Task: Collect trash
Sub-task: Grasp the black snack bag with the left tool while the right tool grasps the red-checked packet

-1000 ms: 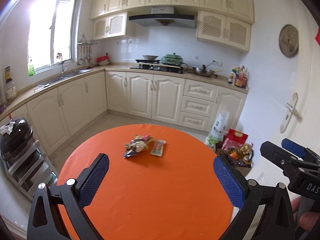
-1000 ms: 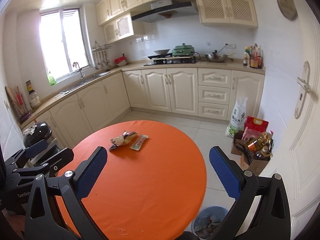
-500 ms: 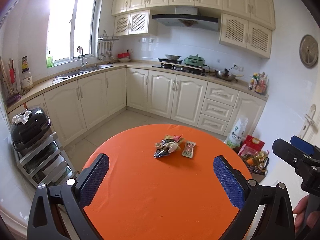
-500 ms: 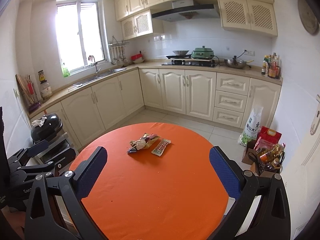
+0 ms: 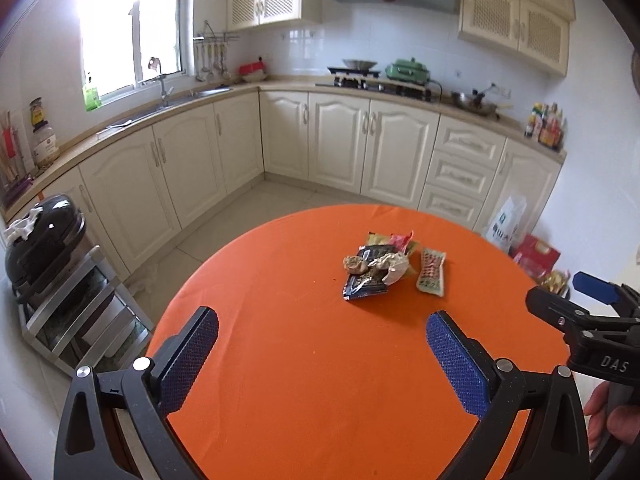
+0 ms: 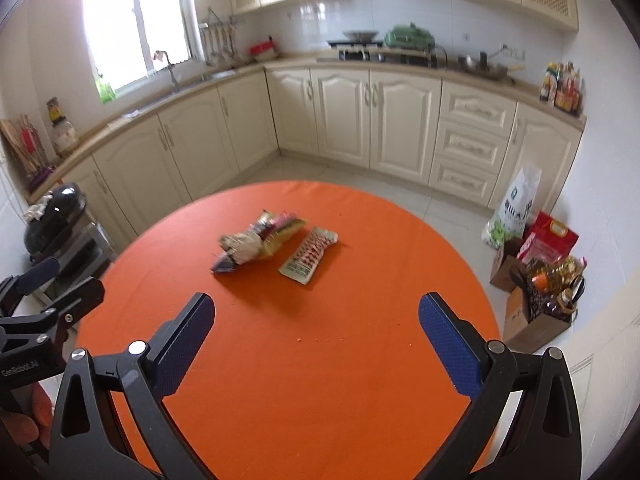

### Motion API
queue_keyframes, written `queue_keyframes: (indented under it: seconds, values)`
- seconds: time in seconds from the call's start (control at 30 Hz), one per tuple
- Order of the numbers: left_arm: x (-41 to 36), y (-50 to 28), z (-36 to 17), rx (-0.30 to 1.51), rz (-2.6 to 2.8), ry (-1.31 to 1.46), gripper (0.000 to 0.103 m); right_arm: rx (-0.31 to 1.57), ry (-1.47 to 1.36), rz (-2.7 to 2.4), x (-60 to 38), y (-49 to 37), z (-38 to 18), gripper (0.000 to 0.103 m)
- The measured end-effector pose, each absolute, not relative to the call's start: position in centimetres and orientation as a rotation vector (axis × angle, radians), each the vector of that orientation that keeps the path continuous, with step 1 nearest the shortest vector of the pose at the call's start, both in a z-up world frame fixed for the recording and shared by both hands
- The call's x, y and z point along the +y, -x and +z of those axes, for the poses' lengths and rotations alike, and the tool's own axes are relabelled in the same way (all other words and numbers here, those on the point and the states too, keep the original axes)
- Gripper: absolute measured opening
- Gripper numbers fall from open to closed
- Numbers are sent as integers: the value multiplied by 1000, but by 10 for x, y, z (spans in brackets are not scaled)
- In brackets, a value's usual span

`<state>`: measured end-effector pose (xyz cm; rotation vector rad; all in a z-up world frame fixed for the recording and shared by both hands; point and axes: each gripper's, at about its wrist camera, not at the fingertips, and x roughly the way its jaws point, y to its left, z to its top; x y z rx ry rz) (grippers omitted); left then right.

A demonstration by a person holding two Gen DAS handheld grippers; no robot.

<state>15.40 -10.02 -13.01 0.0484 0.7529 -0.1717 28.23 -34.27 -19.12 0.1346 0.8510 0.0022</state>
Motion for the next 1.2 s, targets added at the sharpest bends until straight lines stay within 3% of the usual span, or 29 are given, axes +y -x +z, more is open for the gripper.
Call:
queue_keyframes:
  seconds: [0.23, 0.4, 0.7, 0.77, 0.8, 0.83, 0.87, 0.9, 0.93, 1.07, 1.13, 1.2]
  values:
    - [-138, -274, -165, 844, -194, -125, 102, 953, -157, 4, -351, -341, -245, 103]
    - [-156, -347, -195, 899, -206, -179, 102, 1000, -148, 6, -344, -379, -272, 97]
    - [-179, -435, -225, 937, -225, -197, 102, 1076, -90, -37, -326, -429, -307, 69]
    - [-180, -448, -228, 932, -229, -194, 102, 1063, -66, -24, -322, -428, -307, 46]
    - [-182, -454, -229, 930, -240, -187, 102, 1057, -52, -12, -320, -425, -306, 41]
    - [-184, -455, -232, 932, -253, -195, 99, 1052, -49, -3, -320, -423, -305, 30]
    - [-189, -464, -234, 928, -264, -206, 96, 1053, -55, 3, -321, -421, -305, 25]
    - [-191, -465, -237, 930, -281, -200, 86, 1050, -61, 8, -324, -417, -305, 23]
    - [-192, -473, -239, 944, -307, -180, 71, 1047, -75, 13, -327, -415, -305, 21]
    - [-187, -496, -245, 952, -336, -127, 51, 1042, -135, 20, -342, -401, -303, 18]
    - [-180, -508, -246, 952, -340, -100, 29, 1043, -153, 22, -349, -392, -302, 18]
    - [-172, -516, -248, 962, -362, -69, 18, 1042, -172, 25, -355, -385, -301, 18]
